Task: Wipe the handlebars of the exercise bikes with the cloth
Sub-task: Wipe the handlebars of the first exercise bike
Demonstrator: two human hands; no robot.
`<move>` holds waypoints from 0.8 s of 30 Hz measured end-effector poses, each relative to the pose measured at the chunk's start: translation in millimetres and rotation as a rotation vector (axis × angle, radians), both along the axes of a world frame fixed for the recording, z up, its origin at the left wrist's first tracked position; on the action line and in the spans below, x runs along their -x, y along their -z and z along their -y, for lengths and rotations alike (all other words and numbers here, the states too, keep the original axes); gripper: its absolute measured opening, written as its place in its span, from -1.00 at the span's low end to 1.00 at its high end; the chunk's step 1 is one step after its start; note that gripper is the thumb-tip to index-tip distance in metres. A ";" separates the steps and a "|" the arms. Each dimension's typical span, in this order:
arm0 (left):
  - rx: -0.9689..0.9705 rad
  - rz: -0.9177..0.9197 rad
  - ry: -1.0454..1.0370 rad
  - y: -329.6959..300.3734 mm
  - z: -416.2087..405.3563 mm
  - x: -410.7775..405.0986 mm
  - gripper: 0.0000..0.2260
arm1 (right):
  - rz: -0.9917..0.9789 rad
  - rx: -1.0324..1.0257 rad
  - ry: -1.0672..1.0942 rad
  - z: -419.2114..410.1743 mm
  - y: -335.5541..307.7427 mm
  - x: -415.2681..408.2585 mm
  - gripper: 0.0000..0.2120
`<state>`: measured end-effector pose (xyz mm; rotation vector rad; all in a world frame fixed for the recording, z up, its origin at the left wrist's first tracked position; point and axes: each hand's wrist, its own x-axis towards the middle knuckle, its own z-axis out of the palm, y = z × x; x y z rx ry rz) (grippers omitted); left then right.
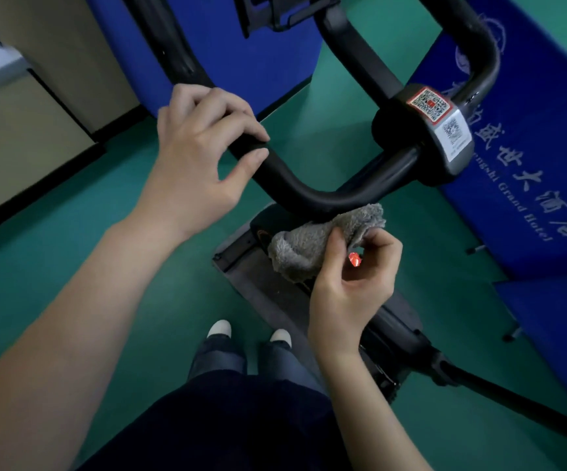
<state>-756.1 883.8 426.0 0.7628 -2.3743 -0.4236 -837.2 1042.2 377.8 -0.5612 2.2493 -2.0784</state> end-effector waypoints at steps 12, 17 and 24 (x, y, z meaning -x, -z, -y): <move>-0.026 0.010 0.178 -0.5 20.1 -10.8 -0.81 | -0.214 -0.090 0.235 35.5 -7.5 -39.1 -0.86; -0.021 0.013 0.218 -2.0 26.4 -12.2 -0.79 | -0.284 -0.120 0.290 52.8 -16.1 -46.3 -0.89; -0.031 0.009 0.271 -3.3 32.6 -12.7 -0.79 | -0.338 -0.180 0.190 64.4 -26.0 -50.4 -0.93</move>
